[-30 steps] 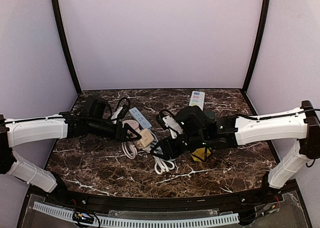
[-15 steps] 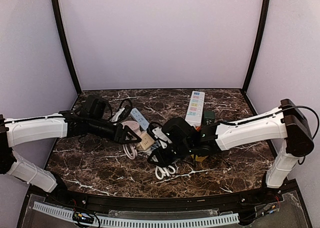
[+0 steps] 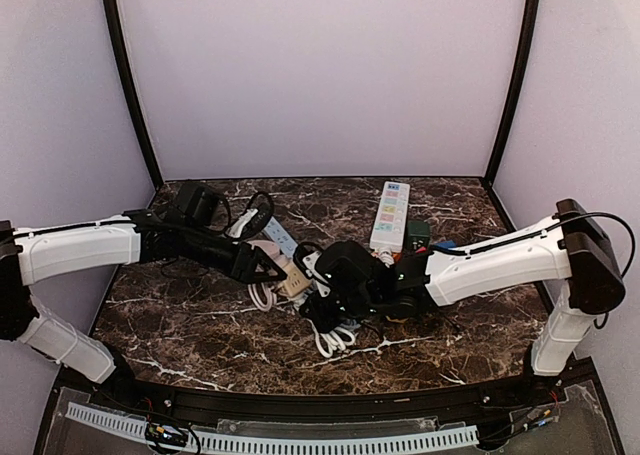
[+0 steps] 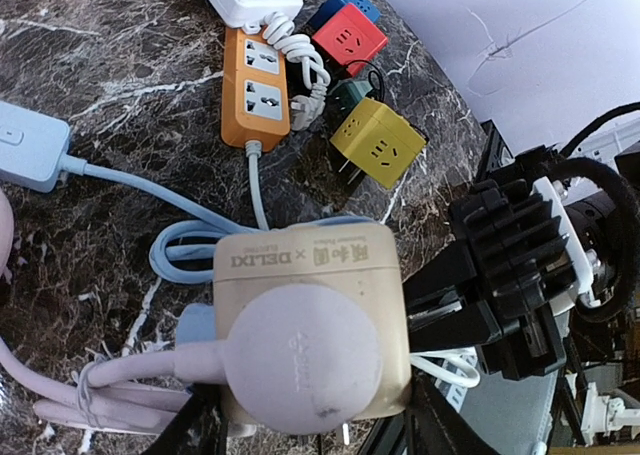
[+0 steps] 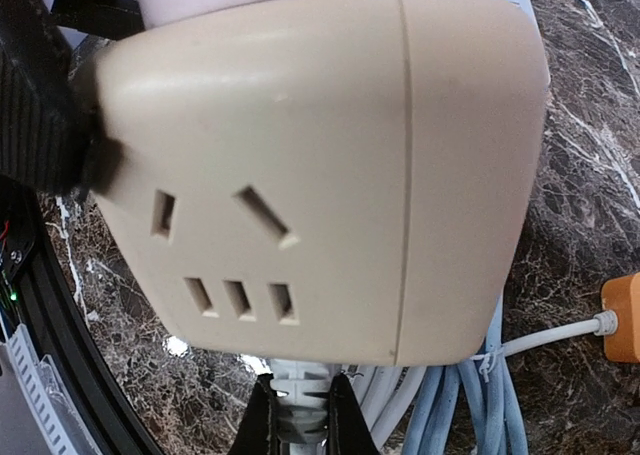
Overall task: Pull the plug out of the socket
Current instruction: Remove the plug from the socket.
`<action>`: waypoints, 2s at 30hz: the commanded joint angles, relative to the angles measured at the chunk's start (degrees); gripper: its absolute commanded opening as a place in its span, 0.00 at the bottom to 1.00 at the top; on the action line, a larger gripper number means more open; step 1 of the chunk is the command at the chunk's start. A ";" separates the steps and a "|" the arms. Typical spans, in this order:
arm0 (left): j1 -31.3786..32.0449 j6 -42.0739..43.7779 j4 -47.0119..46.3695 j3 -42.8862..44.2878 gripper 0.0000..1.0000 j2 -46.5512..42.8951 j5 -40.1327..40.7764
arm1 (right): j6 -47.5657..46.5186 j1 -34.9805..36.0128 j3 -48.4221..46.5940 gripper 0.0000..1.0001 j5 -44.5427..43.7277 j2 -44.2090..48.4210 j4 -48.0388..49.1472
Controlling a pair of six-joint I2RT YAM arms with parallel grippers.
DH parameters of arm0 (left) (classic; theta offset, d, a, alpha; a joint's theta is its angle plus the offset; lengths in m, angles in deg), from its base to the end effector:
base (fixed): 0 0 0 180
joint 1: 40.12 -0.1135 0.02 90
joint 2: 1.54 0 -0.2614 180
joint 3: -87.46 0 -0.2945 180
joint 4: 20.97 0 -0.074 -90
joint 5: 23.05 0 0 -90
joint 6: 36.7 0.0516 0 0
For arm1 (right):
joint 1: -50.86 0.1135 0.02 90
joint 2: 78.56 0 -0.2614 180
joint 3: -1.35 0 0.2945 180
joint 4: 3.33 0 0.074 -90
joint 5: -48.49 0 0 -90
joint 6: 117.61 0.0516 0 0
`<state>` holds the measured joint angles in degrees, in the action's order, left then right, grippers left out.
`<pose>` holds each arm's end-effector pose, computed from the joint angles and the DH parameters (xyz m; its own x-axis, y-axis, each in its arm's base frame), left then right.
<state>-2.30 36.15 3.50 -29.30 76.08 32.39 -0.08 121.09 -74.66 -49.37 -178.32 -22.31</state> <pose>0.2506 -0.2316 0.2226 -0.7253 0.2556 -0.6392 0.6699 0.4762 -0.5697 0.1507 0.3983 0.1676 -0.6187 -0.3677 -0.6943 -0.6904 0.6761 0.2572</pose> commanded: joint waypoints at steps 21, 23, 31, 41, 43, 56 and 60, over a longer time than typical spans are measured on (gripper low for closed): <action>0.08 12.72 -0.35 5.37 0.01 4.38 -2.36 | -0.78 4.18 2.49 0.03 -12.19 2.63 3.43; 0.06 12.56 -0.37 5.38 0.01 4.39 -2.88 | 0.15 4.22 2.84 0.17 -12.58 2.62 4.50; 0.07 9.43 -3.21 4.47 0.01 4.21 -7.93 | 0.38 6.12 2.70 0.49 -16.23 -0.71 9.47; -0.09 8.34 -3.41 4.39 0.01 4.19 -10.33 | 4.59 6.67 2.48 0.48 -25.18 -3.71 9.05; -0.05 8.29 -3.19 4.41 0.01 4.32 -10.50 | 4.24 6.74 2.23 0.45 -26.41 -3.94 9.07; -0.34 8.73 -2.77 4.68 0.01 5.74 -11.51 | -2.87 6.84 3.19 0.35 -28.62 -4.03 17.05; -0.53 9.39 -2.27 4.90 0.01 5.73 -10.65 | -4.14 6.83 3.34 0.15 -28.60 -3.65 17.64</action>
<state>-2.78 45.16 2.77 -25.12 82.64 26.24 -2.00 127.65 -71.42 -75.59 -182.08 -10.33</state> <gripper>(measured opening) 0.529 0.227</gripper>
